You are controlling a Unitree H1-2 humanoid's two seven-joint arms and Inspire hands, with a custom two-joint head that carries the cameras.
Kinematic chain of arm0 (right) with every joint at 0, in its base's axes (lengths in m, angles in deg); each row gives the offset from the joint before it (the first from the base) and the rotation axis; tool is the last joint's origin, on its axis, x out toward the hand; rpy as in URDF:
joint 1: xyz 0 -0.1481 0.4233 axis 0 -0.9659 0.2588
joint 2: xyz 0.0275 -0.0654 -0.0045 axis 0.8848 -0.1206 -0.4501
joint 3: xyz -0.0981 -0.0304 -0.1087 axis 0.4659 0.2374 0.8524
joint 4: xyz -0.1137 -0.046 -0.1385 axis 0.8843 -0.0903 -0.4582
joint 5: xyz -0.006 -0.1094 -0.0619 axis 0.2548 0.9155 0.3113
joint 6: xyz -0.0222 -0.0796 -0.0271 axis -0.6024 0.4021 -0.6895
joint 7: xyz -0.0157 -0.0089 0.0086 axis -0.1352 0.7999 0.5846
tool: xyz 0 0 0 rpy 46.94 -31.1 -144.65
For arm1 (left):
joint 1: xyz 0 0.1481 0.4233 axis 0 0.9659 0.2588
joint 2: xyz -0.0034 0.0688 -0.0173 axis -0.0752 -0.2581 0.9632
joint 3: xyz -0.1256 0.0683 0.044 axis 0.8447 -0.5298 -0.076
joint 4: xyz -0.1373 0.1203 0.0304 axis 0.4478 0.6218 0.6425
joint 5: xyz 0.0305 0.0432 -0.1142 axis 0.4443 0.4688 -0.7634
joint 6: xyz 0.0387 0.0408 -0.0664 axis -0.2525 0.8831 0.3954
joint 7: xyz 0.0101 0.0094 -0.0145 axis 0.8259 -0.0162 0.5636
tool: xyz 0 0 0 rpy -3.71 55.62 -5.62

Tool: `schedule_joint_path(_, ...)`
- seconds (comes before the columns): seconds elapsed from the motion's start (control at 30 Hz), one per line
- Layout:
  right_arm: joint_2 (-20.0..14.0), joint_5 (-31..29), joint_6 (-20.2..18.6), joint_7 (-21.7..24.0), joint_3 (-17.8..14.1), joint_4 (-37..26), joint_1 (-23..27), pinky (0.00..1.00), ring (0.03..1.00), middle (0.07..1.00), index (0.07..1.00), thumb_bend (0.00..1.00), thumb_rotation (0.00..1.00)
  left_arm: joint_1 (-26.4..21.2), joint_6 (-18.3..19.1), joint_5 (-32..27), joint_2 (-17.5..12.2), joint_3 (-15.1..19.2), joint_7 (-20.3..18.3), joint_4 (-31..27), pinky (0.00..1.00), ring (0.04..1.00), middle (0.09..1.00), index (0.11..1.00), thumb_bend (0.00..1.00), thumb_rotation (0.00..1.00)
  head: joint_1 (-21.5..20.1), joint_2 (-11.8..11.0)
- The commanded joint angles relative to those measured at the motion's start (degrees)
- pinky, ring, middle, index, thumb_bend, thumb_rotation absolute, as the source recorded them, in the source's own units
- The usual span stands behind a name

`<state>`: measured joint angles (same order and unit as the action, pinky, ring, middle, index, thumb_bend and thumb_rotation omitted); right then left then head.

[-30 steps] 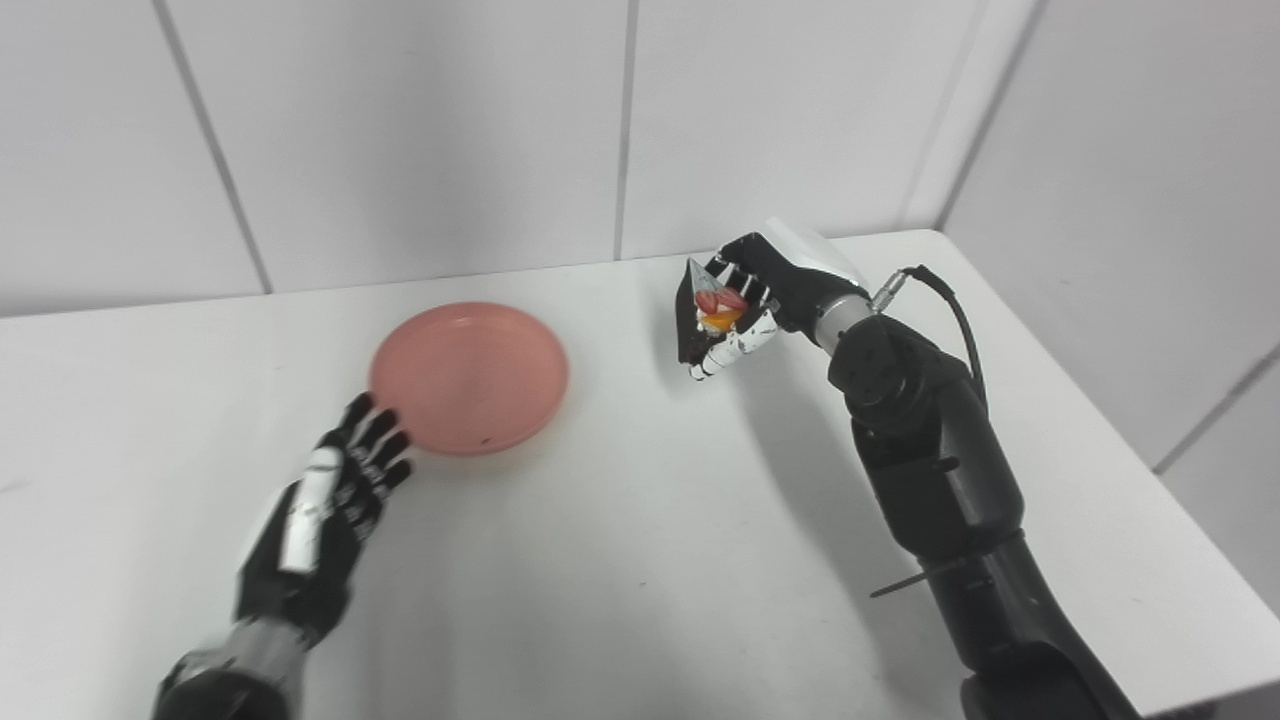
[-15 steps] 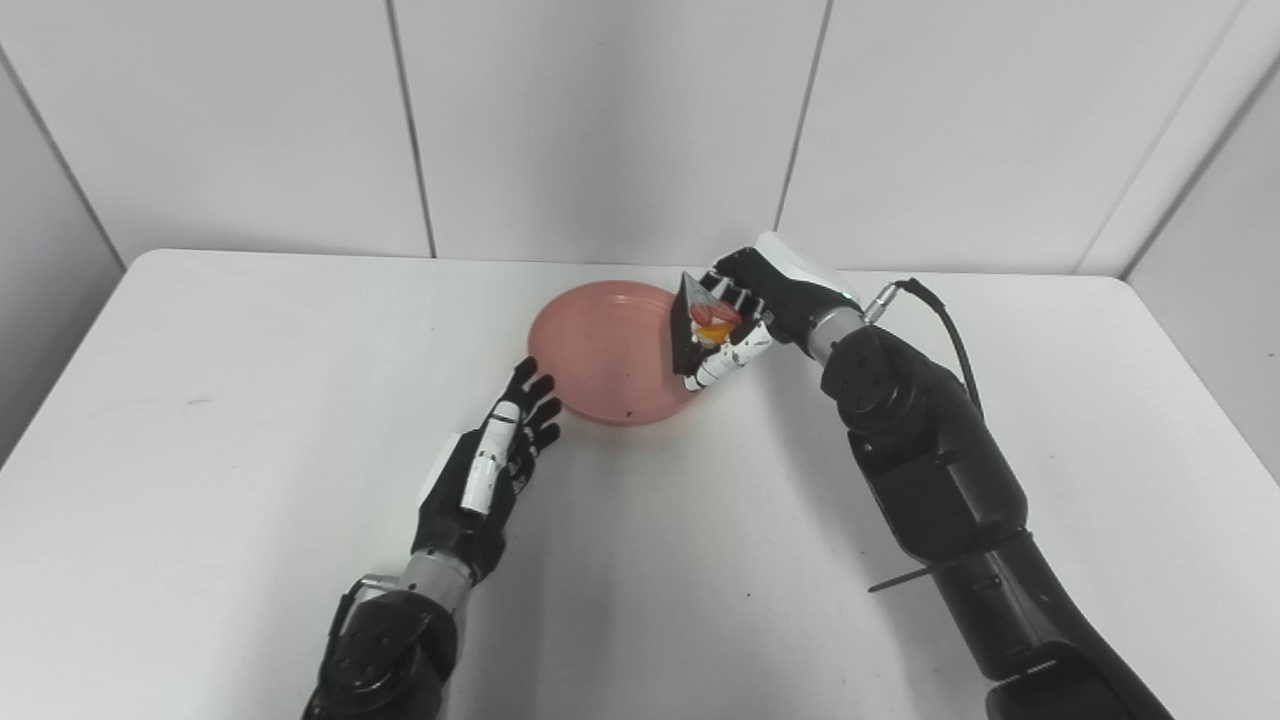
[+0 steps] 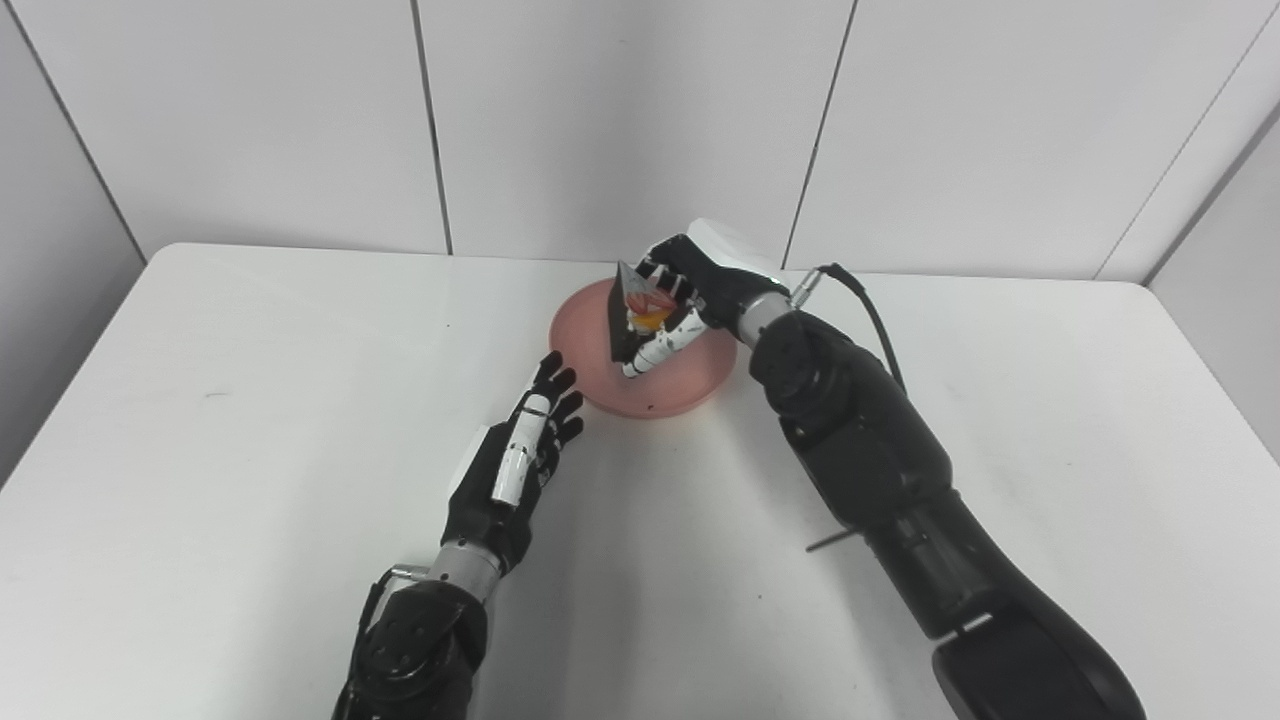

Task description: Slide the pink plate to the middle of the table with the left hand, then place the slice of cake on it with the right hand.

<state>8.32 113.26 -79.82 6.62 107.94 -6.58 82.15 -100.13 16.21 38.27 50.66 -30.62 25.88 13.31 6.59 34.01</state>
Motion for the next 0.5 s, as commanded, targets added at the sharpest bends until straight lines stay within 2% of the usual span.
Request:
schedule_joint_path(0.0, 0.5, -0.2, 3.8, -3.5, 0.3, 1.2, 4.6, 0.39, 0.472, 0.466, 0.508, 0.53, 0.00, 2.0, 2.7, 0.9, 0.9, -1.0, 0.1, 2.1, 0.97, 0.981, 0.997, 0.994, 0.41, 1.00, 0.2, -0.1)
schedule_joint_path(0.07, 1.2, -0.5, 4.9, -5.1, 0.7, 4.0, 5.5, 0.34, 0.433, 0.461, 0.524, 0.52, 0.00, 2.1, 2.3, 0.9, 0.9, -1.2, -0.1, 2.1, 0.96, 0.987, 1.000, 0.998, 0.40, 1.00, 0.3, -0.1)
schedule_joint_path(0.2, 2.3, -0.5, 7.0, -8.3, 1.8, 8.9, 7.3, 0.32, 0.404, 0.454, 0.536, 0.52, 0.00, 2.2, 1.9, 0.9, 1.0, -1.4, -0.4, 2.0, 0.96, 0.993, 1.000, 1.000, 0.39, 1.00, 0.5, -0.1)
schedule_joint_path(0.47, 3.0, -0.1, 7.9, -11.3, 3.6, 12.6, 9.1, 0.30, 0.383, 0.438, 0.541, 0.52, 0.00, 2.7, 2.3, 0.3, 1.4, -1.4, -0.6, 1.0, 0.99, 1.000, 1.000, 1.000, 0.40, 1.00, 0.3, 0.2)
